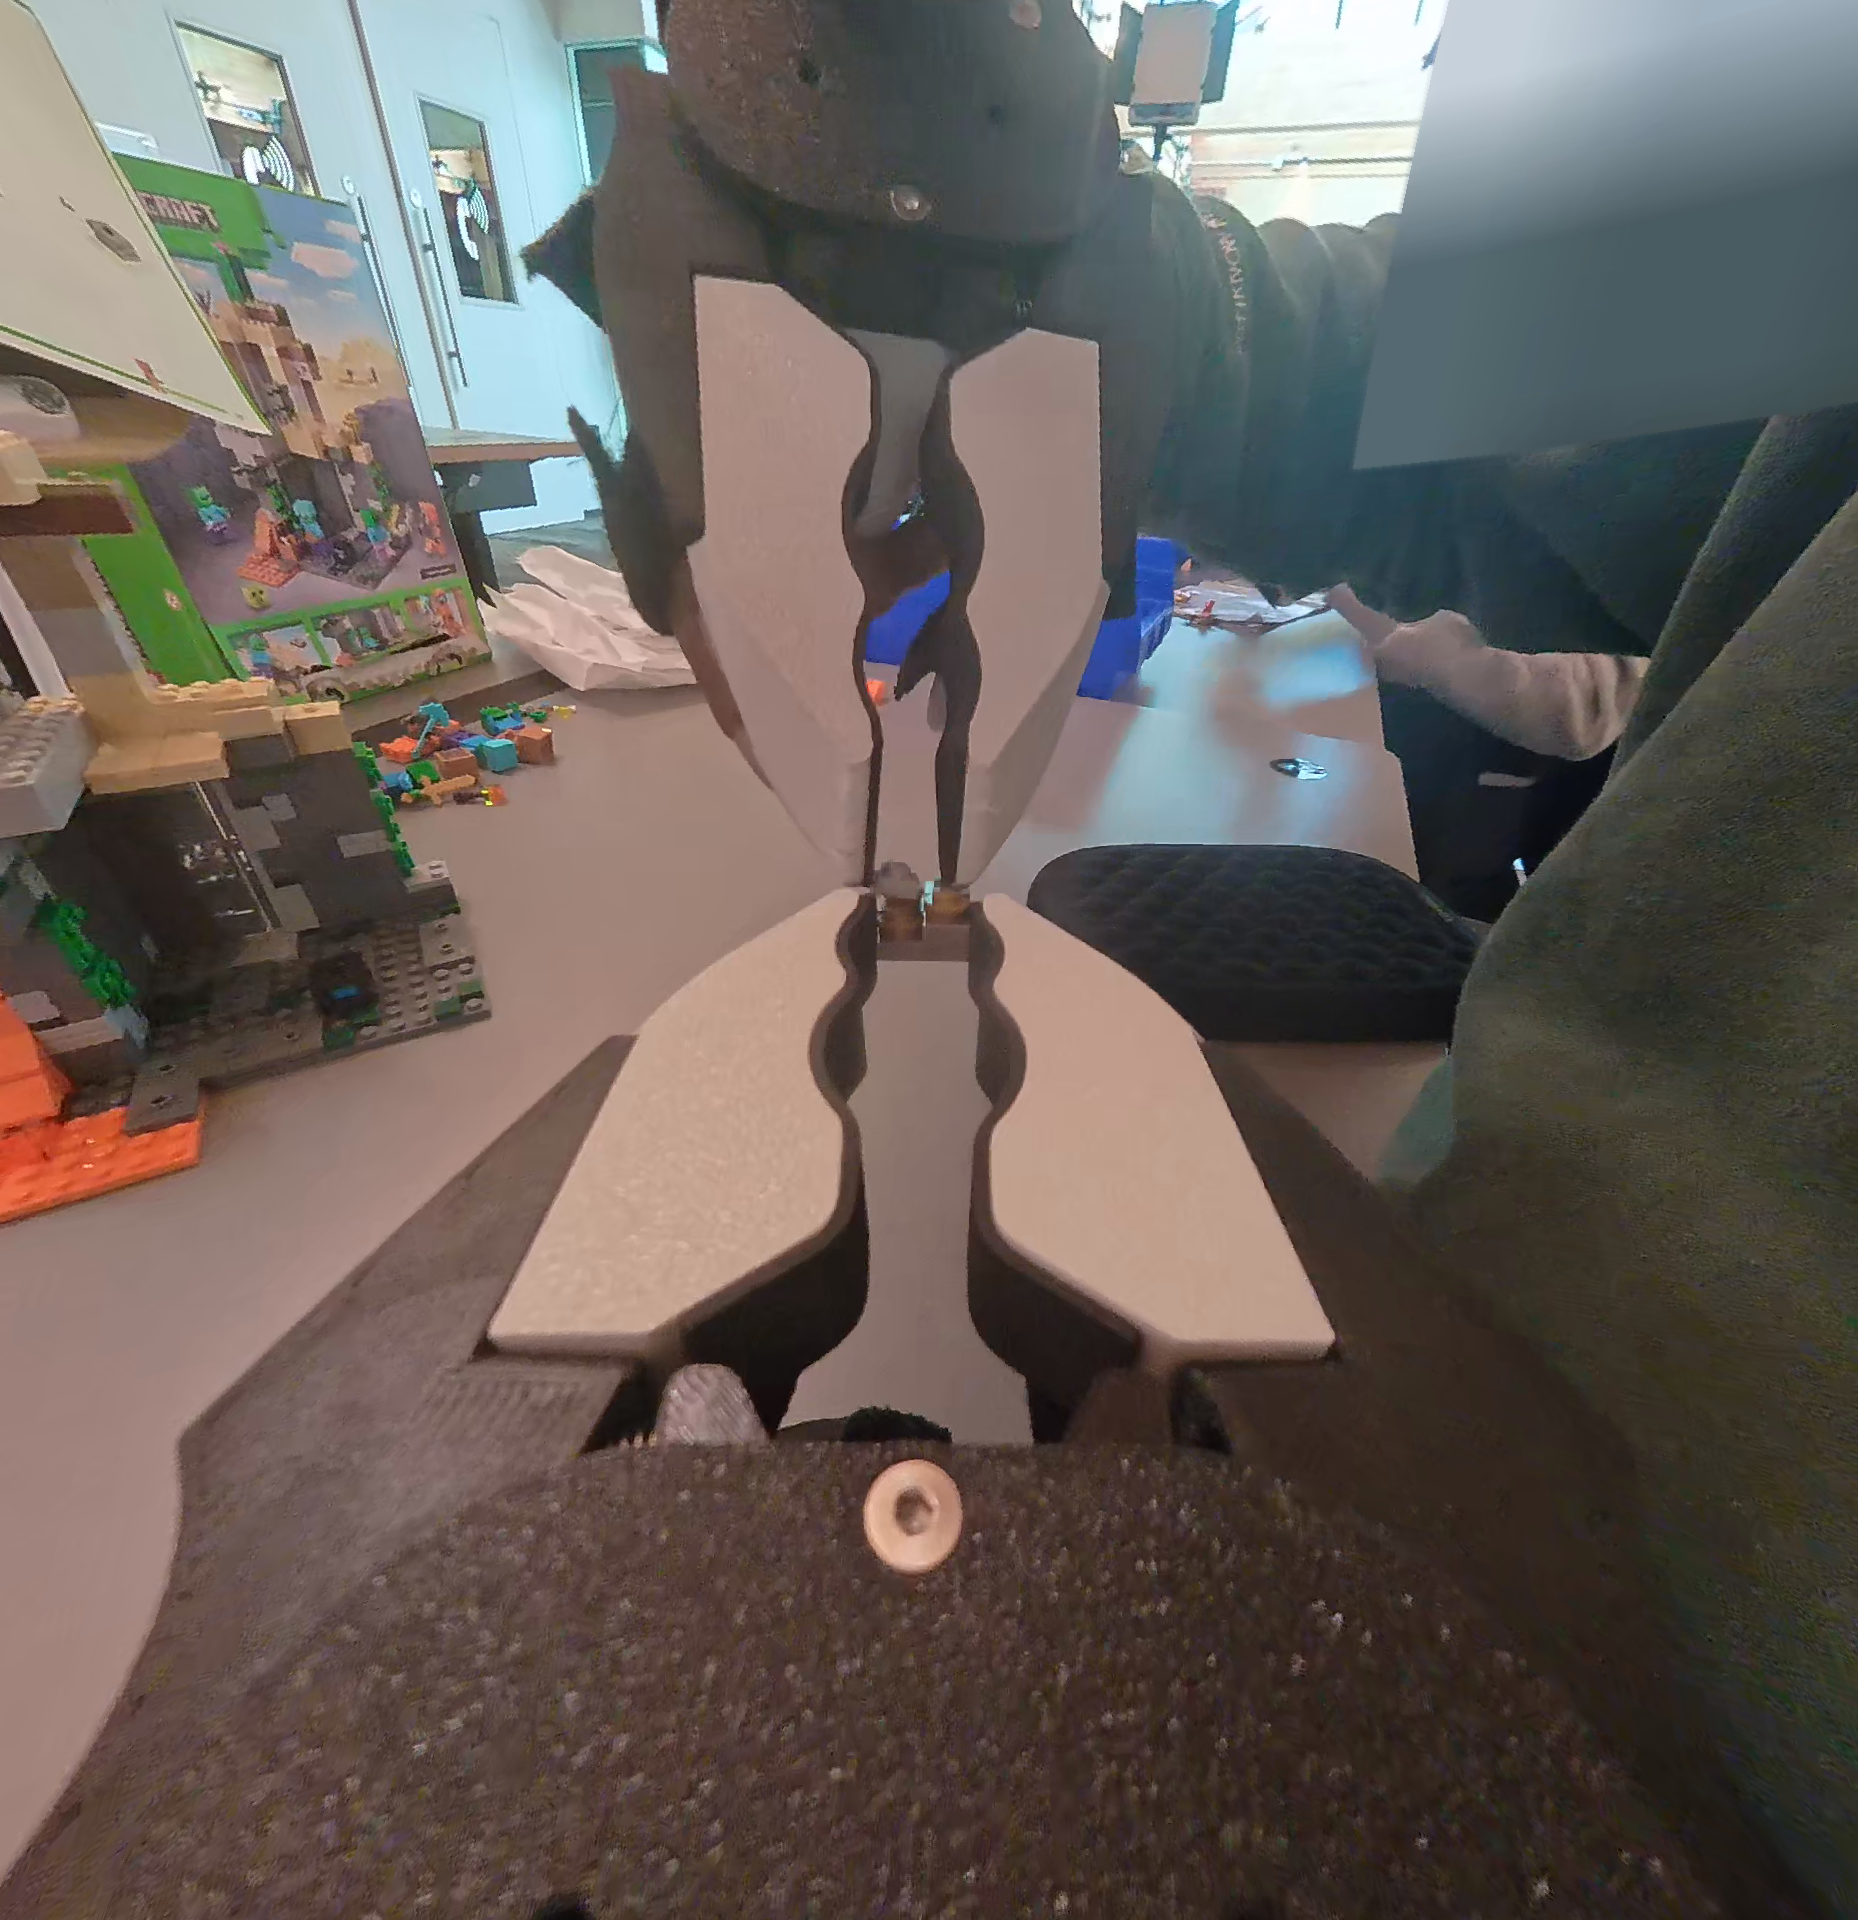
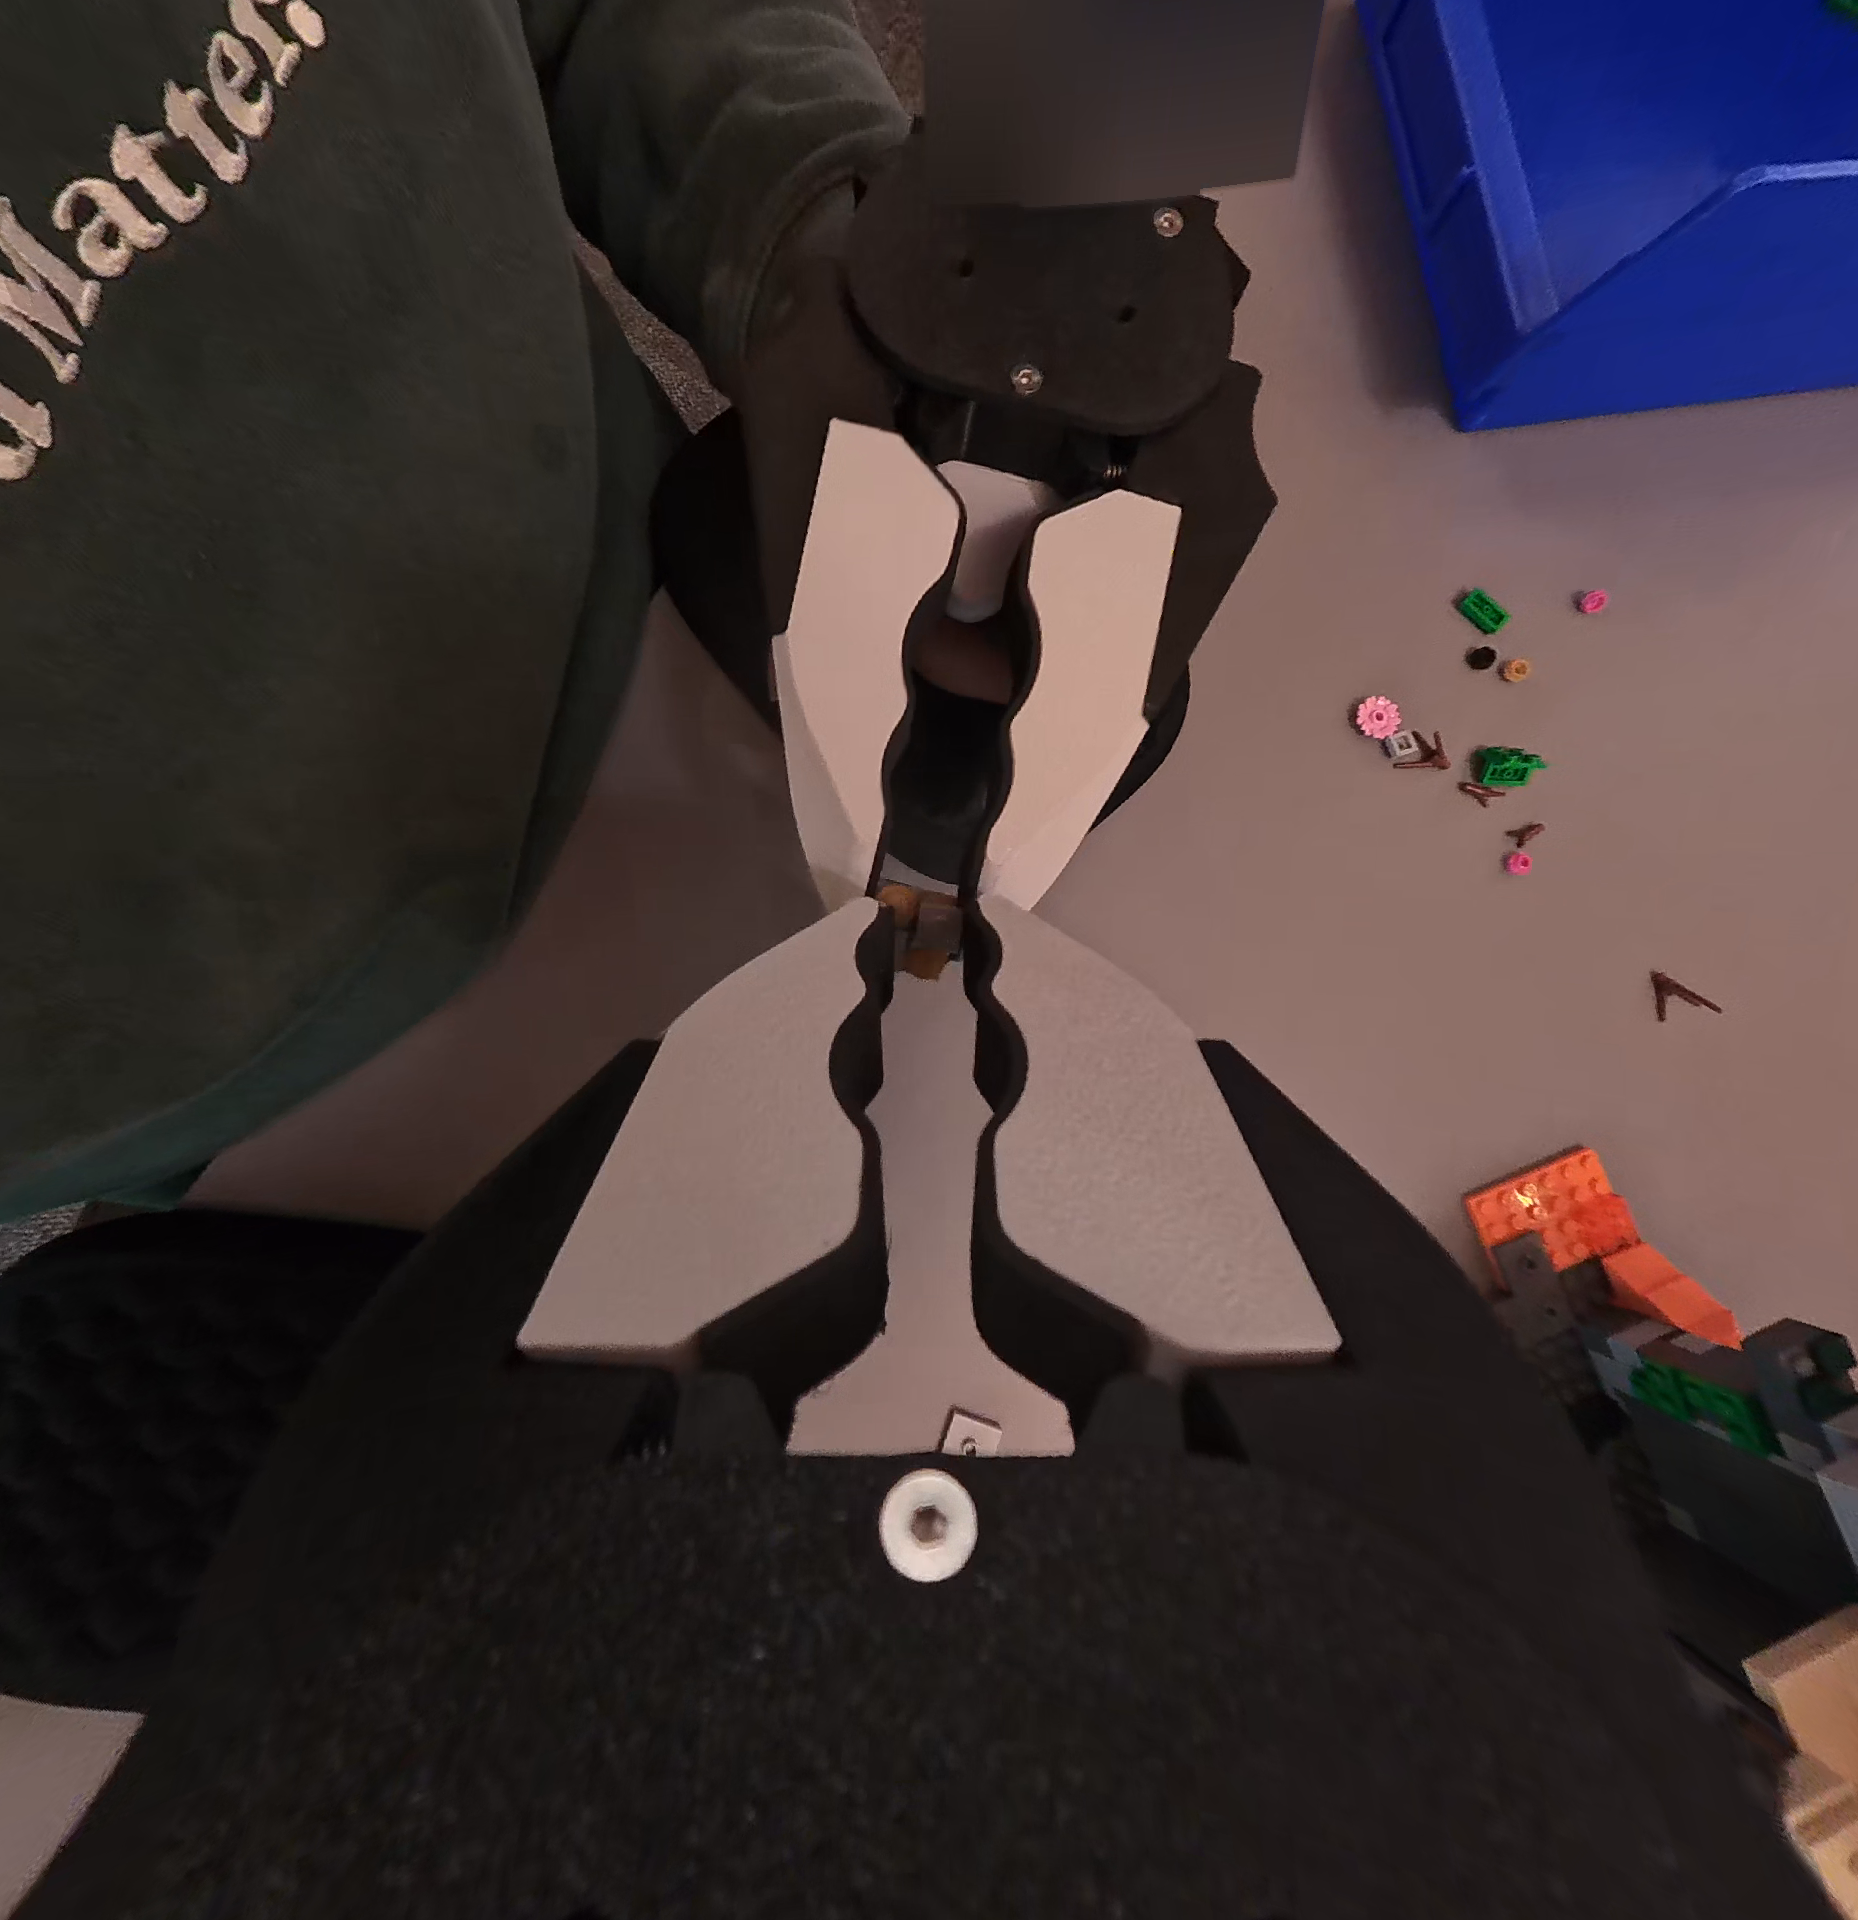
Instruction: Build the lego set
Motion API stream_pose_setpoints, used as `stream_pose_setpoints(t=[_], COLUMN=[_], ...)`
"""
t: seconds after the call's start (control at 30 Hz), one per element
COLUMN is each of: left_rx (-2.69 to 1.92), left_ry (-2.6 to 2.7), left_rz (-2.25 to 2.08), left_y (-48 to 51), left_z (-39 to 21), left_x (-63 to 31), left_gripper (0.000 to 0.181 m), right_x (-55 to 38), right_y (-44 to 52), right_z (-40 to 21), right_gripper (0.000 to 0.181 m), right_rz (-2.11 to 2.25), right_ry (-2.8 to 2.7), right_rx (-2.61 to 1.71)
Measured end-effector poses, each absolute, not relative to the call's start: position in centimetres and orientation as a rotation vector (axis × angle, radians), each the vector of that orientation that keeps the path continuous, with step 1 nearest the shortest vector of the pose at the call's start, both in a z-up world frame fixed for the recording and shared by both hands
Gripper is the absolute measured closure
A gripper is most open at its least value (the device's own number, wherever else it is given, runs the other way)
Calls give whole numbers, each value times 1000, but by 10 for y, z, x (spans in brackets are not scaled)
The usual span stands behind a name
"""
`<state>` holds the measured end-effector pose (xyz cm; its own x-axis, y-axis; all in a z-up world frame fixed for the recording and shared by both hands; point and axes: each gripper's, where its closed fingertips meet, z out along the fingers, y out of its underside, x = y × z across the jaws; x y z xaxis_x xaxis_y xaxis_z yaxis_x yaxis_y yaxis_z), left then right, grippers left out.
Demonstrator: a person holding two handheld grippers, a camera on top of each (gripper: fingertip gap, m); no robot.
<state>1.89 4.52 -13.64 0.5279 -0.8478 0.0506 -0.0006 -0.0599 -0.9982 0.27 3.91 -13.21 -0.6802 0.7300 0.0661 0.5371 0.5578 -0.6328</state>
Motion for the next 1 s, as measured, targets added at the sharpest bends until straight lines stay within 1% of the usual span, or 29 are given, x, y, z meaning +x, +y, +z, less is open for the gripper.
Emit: stream_pose_setpoints(t=[0.27, 0.43, 0.57, 0.7, 0.87, 1.0], left_rx=[-1458, -1447, -1414, -1381, -1325, -1288], left_ry=[762, 754, 734, 725, 718, 724], left_rz=[-839, -837, -824, -813, -802, -772], left_y=[44, 44, 44, 43, 40, 38], left_z=[-133, -131, -126, -121, -113, -109], left_x=[17, 16, 13, 12, 10, 9], left_gripper=[165, 165, 165, 165, 165, 165], right_x=[1, 0, 8, 11, 4, 1], right_y=[35, 39, 49, 37, 33, 33], right_z=[-124, -111, -118, -120, -113, -115], right_gripper=[167, 166, 166, 161, 161, 161], right_rz=[887, 1009, 1217, 1624, 2010, 2092], right_ry=[-2455, -2328, -2134, -1827, -1459, -1375], right_rx=[-1016, -1129, -1450, -1688, -1824, -1859])
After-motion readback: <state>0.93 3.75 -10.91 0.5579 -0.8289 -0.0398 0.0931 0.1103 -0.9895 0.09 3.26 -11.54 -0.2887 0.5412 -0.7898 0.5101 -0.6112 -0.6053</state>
